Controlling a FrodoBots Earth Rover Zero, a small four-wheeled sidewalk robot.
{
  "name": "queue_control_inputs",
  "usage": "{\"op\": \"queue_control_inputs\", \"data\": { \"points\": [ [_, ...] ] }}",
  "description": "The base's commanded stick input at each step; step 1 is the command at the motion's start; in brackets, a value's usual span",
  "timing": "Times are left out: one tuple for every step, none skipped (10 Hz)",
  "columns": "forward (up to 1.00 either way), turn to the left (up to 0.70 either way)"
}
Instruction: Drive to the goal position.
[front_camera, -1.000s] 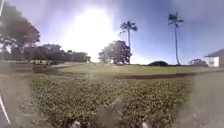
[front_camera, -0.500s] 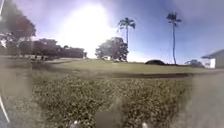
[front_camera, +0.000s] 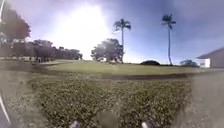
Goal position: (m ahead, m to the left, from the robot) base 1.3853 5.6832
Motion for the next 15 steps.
{"op": "queue_control_inputs", "data": {
  "points": [
    [0.45, -0.27],
    [0.45, -0.27],
    [0.45, -0.27],
    [0.45, -0.27],
    [0.45, -0.27],
    [0.45, -0.27],
    [0.45, -0.27],
    [0.45, -0.18],
    [0.45, 0.00],
    [0.45, 0.00],
    [0.45, 0.00],
    [0.45, 0.00],
    [0.45, 0.00],
    [0.45, 0.00],
    [0.45, 0.00]
  ]
}}
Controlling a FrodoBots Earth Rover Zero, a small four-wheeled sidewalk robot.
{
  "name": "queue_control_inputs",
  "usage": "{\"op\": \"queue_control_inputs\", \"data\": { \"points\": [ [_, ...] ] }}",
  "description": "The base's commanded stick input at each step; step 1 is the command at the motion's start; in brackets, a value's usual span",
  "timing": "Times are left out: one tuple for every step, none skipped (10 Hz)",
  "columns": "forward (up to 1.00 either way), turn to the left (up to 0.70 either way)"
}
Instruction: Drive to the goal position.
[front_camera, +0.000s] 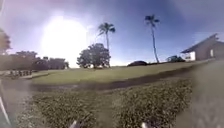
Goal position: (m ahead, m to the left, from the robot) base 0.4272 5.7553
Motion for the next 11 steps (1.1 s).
{"op": "queue_control_inputs", "data": {
  "points": [
    [0.45, 0.00],
    [0.45, 0.00],
    [0.45, 0.00],
    [0.45, 0.00],
    [0.45, 0.00],
    [0.45, 0.00],
    [0.45, 0.00],
    [0.45, 0.00],
    [0.45, 0.00],
    [0.45, 0.00],
    [0.45, 0.00]
  ]
}}
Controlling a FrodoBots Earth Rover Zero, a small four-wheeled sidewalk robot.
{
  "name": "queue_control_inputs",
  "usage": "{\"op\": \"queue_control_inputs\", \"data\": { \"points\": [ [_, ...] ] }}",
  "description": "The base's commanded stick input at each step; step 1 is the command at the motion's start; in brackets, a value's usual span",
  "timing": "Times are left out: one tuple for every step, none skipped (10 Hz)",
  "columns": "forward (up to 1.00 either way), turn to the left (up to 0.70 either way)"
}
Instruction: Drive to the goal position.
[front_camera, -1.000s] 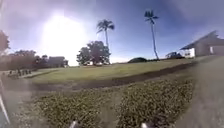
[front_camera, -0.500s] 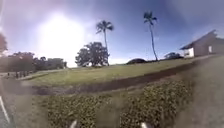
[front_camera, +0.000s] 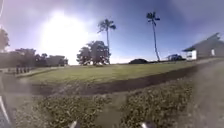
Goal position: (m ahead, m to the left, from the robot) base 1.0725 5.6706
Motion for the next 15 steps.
{"op": "queue_control_inputs", "data": {
  "points": [
    [0.45, 0.02],
    [0.45, 0.23],
    [0.45, 0.27],
    [0.45, 0.27],
    [0.45, 0.27],
    [0.45, 0.27],
    [0.45, 0.27],
    [0.45, 0.27],
    [0.45, 0.27],
    [0.45, 0.27],
    [0.45, 0.27],
    [0.45, 0.27],
    [0.45, 0.27],
    [0.45, 0.27],
    [0.45, 0.27]
  ]
}}
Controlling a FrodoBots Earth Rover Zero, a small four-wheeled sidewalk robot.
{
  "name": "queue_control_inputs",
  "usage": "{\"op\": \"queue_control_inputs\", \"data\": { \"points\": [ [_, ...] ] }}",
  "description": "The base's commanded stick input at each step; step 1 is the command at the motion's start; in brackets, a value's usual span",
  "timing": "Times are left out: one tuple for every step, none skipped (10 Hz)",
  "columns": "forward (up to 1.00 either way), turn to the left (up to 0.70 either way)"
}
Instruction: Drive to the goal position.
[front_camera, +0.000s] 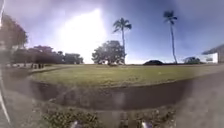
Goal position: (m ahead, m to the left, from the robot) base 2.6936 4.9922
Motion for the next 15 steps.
{"op": "queue_control_inputs", "data": {
  "points": [
    [0.45, 0.27],
    [0.45, 0.27],
    [0.45, 0.27],
    [0.45, 0.27],
    [0.45, 0.27],
    [0.45, 0.27],
    [0.45, 0.27],
    [0.45, 0.27],
    [0.45, 0.27],
    [0.45, 0.27],
    [0.45, 0.27],
    [0.45, 0.27],
    [0.45, 0.27],
    [0.45, 0.27],
    [0.45, 0.27]
  ]
}}
